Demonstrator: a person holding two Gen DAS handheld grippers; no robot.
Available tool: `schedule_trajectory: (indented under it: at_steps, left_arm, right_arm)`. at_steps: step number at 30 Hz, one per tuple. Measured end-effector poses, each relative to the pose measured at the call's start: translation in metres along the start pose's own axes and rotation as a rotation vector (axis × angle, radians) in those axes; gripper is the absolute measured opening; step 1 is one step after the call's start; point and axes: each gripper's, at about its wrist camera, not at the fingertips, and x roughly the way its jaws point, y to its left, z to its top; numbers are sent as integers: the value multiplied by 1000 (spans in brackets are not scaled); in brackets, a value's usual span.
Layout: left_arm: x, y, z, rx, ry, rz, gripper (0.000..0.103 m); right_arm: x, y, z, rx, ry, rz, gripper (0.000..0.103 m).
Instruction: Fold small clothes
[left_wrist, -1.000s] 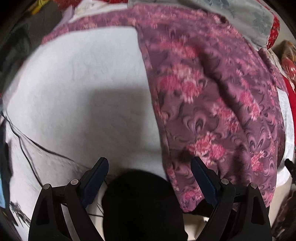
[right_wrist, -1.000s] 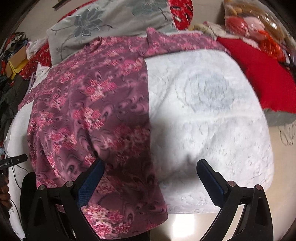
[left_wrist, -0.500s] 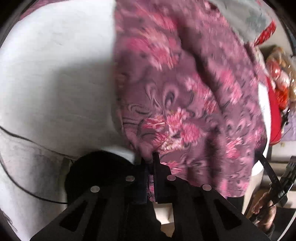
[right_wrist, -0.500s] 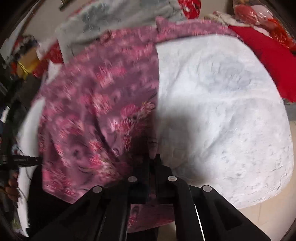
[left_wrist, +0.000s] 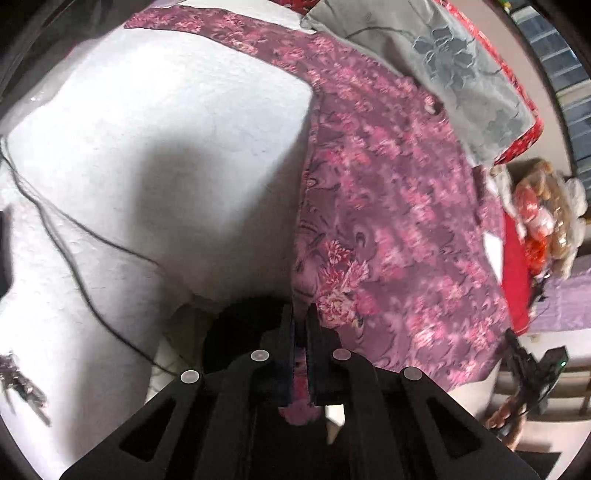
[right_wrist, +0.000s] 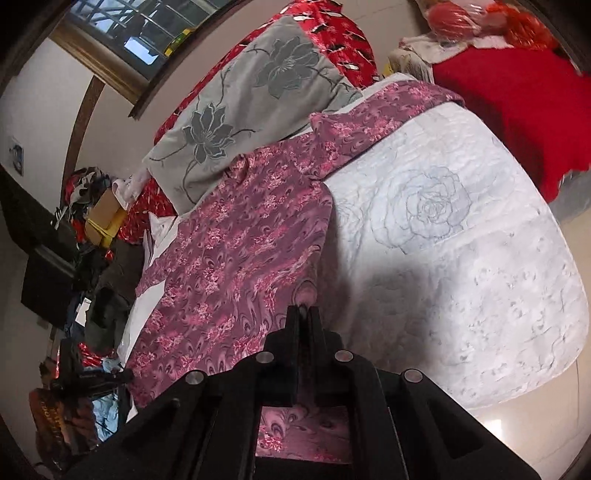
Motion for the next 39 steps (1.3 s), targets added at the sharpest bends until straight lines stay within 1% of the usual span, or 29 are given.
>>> schedule_trajectory:
  at_steps: [2, 4, 5, 7, 8, 9, 11, 13, 14, 15, 16, 18, 20, 21, 22, 23, 24, 25, 26, 28, 31, 32, 34, 37, 39]
  left_arm:
    - [0, 10, -6, 10, 29, 38, 4]
    - [11, 17, -6, 4, 60, 117, 4]
    - [17, 19, -6, -4, 68, 134, 4]
    - [23, 25, -6, -28, 80, 107, 4]
    - [22, 28, -6, -47, 76, 78, 4]
    - [20, 30, -7, -52, 70, 56, 5]
    - [18, 26, -8, -34, 65, 22, 14]
    - [19, 19, -9, -19, 64, 6, 40]
    - [19, 19, -10, -16, 63, 2, 45]
    - [22, 19, -11, -8, 66, -1, 48]
    - [27, 15, -12, 0, 79, 0, 49]
    - [43, 17, -15, -4, 112, 3, 47]
    - [60, 21, -18, -18, 137, -1, 39]
    - [69, 23, -15, -17, 142, 2, 23]
    - [68, 23, -15, -11, 129, 35, 14]
    - [73, 21, -12, -14, 115, 31, 9]
    - [69, 25, -11, -29, 112, 10, 4]
    - [64, 28, -9, -53, 108, -14, 4]
    - [58, 29, -8, -74, 98, -34, 4]
    - [43, 29, -6, -96, 74, -61, 4]
    - [19, 25, -9, -99, 52, -107, 4]
    - [13, 22, -10, -87, 42, -103, 4]
    - [6, 15, -13, -59, 28, -70, 4]
    - [9, 17, -17, -36, 43, -15, 4]
    - [22, 16, -21, -24, 67, 85, 4]
  right_arm:
    - [5, -8, -5, 15, 25, -24, 3]
    - [18, -21, -13, 44, 66, -59, 3]
    - [25, -27, -16, 59, 81, -74, 3]
    - [37, -38, -21, 89, 108, -91, 4]
    - [41, -42, -23, 102, 120, -91, 4]
    - [43, -44, -25, 114, 129, -96, 10]
    - [47, -50, -27, 129, 155, -99, 10]
    - [52, -55, -30, 137, 179, -96, 20]
    - [54, -57, -33, 144, 190, -94, 36]
    - [57, -61, -36, 154, 200, -99, 49]
    - [59, -64, -40, 160, 204, -107, 50]
    - [68, -68, -47, 167, 224, -114, 50]
    - [76, -71, -53, 178, 255, -105, 50]
    - [79, -72, -56, 179, 265, -87, 50]
    - [81, -71, -58, 173, 266, -76, 49]
    - [82, -71, -58, 167, 264, -74, 44]
    - [83, -71, -58, 169, 265, -56, 27]
    - [82, -70, -57, 178, 268, -12, 11]
    - [80, -69, -56, 181, 265, 25, 3]
    - [65, -62, -48, 157, 209, 61, 3]
    - [29, -48, -31, 168, 112, 168, 3]
    - [18, -44, -26, 169, 84, 192, 3]
    - [-4, -35, -16, 145, 31, 208, 3]
    - [-14, -34, -14, 133, 25, 180, 3]
    - [-5, -42, -18, 132, 48, 121, 3]
